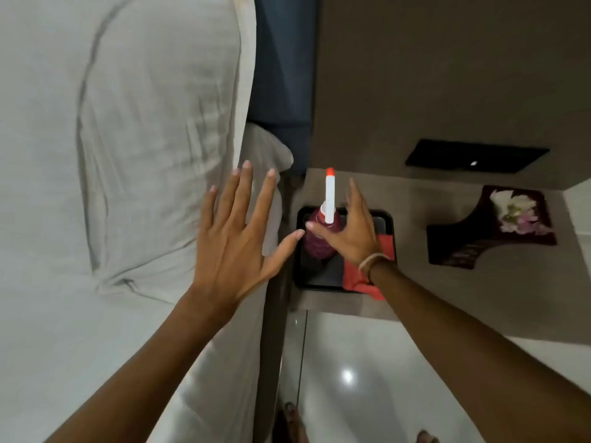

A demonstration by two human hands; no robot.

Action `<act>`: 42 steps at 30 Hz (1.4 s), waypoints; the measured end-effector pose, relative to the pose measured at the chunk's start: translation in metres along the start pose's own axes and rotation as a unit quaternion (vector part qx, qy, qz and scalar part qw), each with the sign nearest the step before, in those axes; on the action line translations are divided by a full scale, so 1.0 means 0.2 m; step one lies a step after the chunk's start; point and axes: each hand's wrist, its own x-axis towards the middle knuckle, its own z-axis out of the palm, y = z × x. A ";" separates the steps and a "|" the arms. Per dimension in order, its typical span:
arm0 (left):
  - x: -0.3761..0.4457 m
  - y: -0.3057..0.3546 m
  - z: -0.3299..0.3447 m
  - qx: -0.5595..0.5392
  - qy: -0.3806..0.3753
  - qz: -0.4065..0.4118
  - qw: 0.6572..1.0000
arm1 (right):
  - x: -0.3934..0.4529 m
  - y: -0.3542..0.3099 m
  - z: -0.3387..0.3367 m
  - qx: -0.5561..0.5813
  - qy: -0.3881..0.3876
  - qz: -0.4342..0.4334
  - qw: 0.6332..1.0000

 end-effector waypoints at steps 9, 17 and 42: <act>0.00 0.13 0.06 -0.023 0.020 0.014 0.999 | -0.12 -0.11 0.01 -0.013 0.222 -0.094 0.970; -0.19 0.75 0.23 -0.079 -0.099 0.052 0.991 | -0.94 0.37 -0.42 -0.019 0.285 0.035 0.958; -0.35 0.39 0.17 0.042 0.007 -0.015 0.999 | -0.68 0.16 -0.38 0.048 0.187 -0.087 0.977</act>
